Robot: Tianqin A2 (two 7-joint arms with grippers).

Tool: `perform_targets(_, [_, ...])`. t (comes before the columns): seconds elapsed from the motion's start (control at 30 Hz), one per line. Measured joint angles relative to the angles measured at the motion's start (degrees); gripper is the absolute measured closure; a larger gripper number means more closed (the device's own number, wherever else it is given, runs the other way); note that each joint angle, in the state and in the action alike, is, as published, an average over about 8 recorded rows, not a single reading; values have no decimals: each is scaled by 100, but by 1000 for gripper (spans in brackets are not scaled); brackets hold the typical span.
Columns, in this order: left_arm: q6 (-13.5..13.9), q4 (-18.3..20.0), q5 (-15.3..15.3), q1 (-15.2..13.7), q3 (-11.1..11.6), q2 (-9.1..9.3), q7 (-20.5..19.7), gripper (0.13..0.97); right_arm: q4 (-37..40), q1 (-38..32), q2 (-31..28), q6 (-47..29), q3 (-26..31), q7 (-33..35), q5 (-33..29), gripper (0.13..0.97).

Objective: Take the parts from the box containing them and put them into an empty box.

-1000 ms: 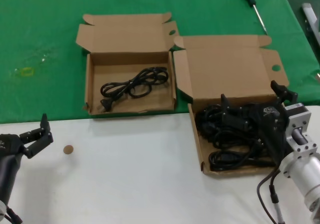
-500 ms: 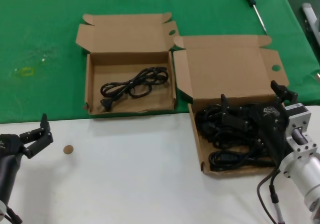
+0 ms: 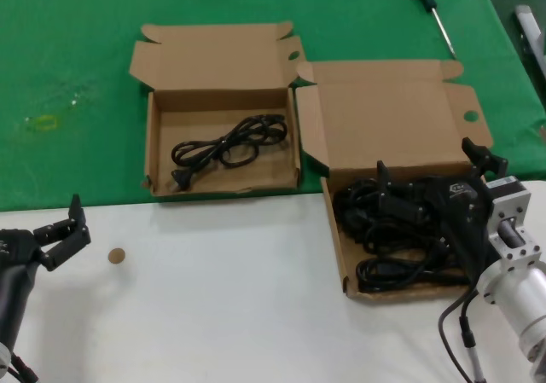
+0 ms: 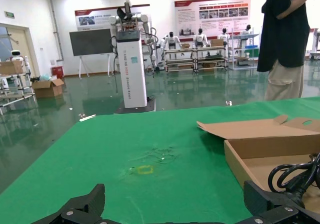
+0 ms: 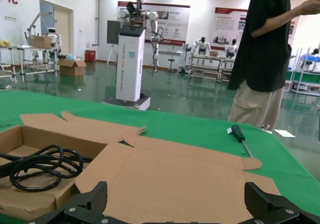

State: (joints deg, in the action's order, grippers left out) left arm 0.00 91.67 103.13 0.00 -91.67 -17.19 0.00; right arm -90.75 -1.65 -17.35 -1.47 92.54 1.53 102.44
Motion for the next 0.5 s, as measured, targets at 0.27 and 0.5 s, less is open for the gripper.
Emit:
perform_targets(0.27, [0,0,0,0,0,0,0,132,0,0,0,0,0,0,0,129])
perform_targets(0.5, [0,0,0,0,0,0,0,132,0,0,0,0,0,0,0,129])
